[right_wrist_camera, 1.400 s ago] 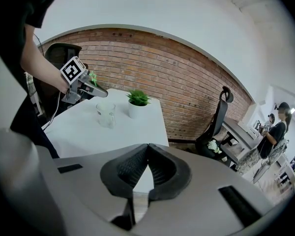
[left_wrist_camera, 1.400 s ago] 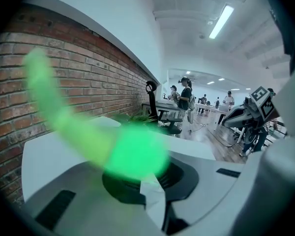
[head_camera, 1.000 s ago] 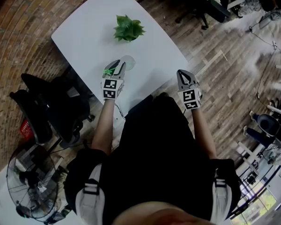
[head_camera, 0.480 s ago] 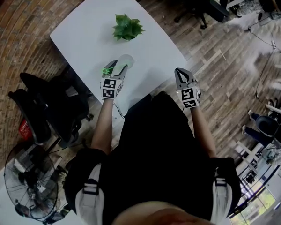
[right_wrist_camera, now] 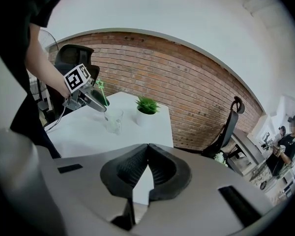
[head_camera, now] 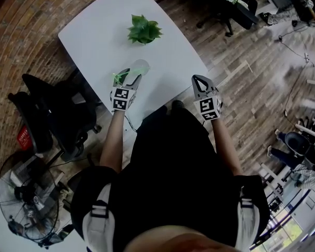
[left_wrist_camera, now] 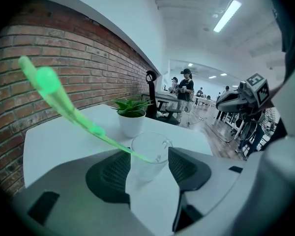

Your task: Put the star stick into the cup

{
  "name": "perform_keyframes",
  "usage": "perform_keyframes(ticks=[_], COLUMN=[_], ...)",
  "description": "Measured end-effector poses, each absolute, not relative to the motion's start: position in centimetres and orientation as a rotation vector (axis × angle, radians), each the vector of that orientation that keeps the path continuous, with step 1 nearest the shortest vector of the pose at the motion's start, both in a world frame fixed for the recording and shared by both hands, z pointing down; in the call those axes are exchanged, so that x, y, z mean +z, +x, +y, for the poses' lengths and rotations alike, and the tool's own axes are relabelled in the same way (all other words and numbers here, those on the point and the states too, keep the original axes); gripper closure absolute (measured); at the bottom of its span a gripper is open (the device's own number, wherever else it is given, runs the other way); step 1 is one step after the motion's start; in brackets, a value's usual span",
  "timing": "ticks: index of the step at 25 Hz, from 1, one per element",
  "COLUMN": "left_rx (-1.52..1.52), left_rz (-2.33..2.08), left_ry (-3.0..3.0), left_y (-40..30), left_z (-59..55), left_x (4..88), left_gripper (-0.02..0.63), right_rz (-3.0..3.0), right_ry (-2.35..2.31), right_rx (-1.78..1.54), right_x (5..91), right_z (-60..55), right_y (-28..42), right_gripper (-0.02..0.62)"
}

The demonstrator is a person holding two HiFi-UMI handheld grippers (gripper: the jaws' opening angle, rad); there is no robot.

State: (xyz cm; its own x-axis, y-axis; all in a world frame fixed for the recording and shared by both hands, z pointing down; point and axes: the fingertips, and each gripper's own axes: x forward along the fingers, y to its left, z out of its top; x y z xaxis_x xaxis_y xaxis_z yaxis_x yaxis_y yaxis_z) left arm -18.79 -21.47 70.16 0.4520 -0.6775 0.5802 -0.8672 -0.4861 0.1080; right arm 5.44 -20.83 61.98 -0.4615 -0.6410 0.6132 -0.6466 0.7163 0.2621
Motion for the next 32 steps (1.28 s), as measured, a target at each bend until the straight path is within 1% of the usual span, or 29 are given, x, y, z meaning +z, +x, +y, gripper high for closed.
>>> perform_keyframes(ticks=[9,18,26,32], left_rx=[0.564,0.596,0.658,0.664], left_rz=[-1.355,-1.404,-1.443,-1.445], left_ry=[2.277,2.215,2.213,2.271], left_y=[-18.7,-18.7,-17.5,-14.4], left_z=[-19.5,-16.8,-14.0,-12.5], left_x=[68.9,68.4,67.2,64.8], left_gripper=[0.353,0.359,0.442,0.561], right_rz=[-2.274,-2.331,-2.398,-2.427], right_ry=[0.873,0.794,0.726,0.720], right_rx=[-0.003,-0.036,-0.058,-0.067], right_x=[61.8,61.0,60.2,59.1], right_z=[-20.4,-20.7,-20.1,-19.9], right_y=[4.7,4.1,3.4,4.2], right_gripper=[0.597,0.597,0.597,0.597])
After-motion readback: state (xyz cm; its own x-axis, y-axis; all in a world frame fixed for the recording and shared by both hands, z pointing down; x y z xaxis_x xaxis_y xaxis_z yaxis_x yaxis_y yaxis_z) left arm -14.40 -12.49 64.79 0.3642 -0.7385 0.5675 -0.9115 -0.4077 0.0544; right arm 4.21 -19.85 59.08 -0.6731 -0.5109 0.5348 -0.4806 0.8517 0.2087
